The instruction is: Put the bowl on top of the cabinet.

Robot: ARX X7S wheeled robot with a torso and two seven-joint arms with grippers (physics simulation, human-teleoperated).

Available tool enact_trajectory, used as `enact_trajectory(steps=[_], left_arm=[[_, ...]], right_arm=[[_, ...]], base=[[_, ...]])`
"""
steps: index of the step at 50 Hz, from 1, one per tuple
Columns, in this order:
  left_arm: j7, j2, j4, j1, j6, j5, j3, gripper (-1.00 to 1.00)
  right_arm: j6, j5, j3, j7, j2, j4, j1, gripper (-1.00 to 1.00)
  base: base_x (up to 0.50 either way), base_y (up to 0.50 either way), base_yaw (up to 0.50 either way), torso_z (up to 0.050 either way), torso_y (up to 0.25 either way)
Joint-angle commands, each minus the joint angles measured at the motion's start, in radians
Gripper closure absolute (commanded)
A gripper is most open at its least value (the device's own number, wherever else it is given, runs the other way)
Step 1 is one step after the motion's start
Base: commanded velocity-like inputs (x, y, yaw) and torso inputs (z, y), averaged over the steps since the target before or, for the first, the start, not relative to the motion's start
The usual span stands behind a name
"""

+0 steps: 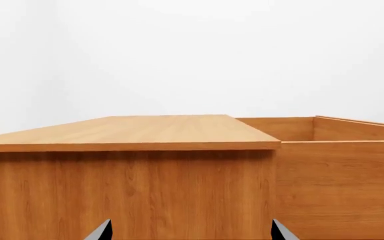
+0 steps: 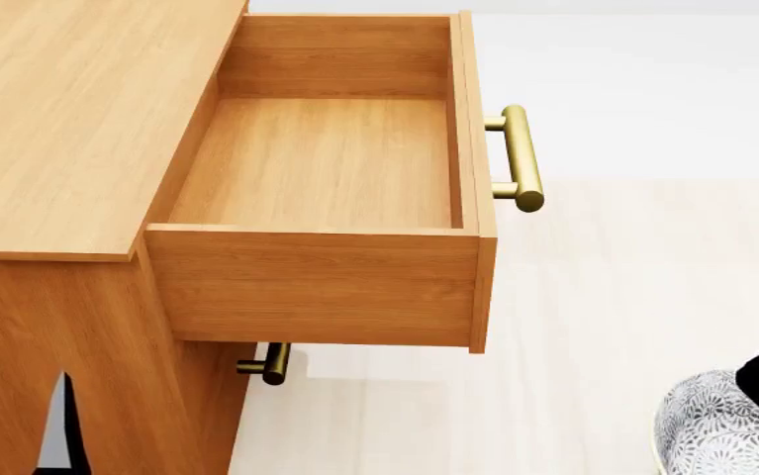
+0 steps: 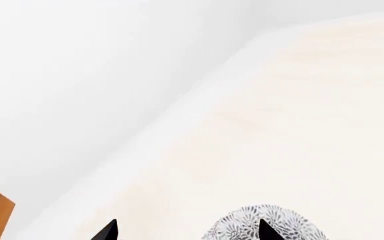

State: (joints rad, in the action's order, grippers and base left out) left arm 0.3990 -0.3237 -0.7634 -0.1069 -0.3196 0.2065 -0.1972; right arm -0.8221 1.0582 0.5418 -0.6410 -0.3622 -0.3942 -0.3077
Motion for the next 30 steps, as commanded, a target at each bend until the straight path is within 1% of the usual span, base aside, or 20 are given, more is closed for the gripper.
enact_trajectory(steps=[1,4,6,9,20,25,30], left_arm=[[-0.030,0.018,-0.011,-0.003,0.005,0.016,0.026,-1.00],[-0.030,0.017,-0.007,-0.002,0.010,0.019,0.028,-1.00],[-0.029,0.016,-0.006,-0.002,0.011,0.021,0.028,-1.00],[-0.028,0.014,-0.007,-0.001,0.010,0.025,0.030,-1.00],[-0.021,0.008,-0.012,0.001,0.006,0.032,0.029,-1.00],[-0.017,0.005,-0.017,0.001,0.003,0.033,0.026,-1.00],[-0.015,0.005,-0.011,0.002,0.007,0.030,0.021,-1.00]], right_arm=[[-0.060,-0.076,-0.011,0.046,-0.091,0.124,-0.006,-1.00],[-0.093,-0.065,-0.040,0.102,-0.124,0.194,-0.004,-1.00],[-0.096,-0.071,-0.049,0.110,-0.131,0.208,-0.004,-1.00],[-0.102,-0.108,-0.082,0.144,-0.171,0.265,0.007,-1.00],[-0.156,-0.104,-0.115,0.128,-0.208,0.286,-0.024,-1.00],[-0.168,-0.101,-0.138,0.163,-0.236,0.290,-0.036,-1.00],[-0.170,-0.101,-0.133,0.172,-0.252,0.299,-0.032,-1.00]], base=[[0.00,0.00,0.00,0.000,0.000],[0.00,0.00,0.00,0.000,0.000],[0.00,0.00,0.00,0.000,0.000],[0.00,0.00,0.00,0.000,0.000],[0.00,0.00,0.00,0.000,0.000],[0.00,0.00,0.00,0.000,0.000],[0.00,0.00,0.00,0.000,0.000]])
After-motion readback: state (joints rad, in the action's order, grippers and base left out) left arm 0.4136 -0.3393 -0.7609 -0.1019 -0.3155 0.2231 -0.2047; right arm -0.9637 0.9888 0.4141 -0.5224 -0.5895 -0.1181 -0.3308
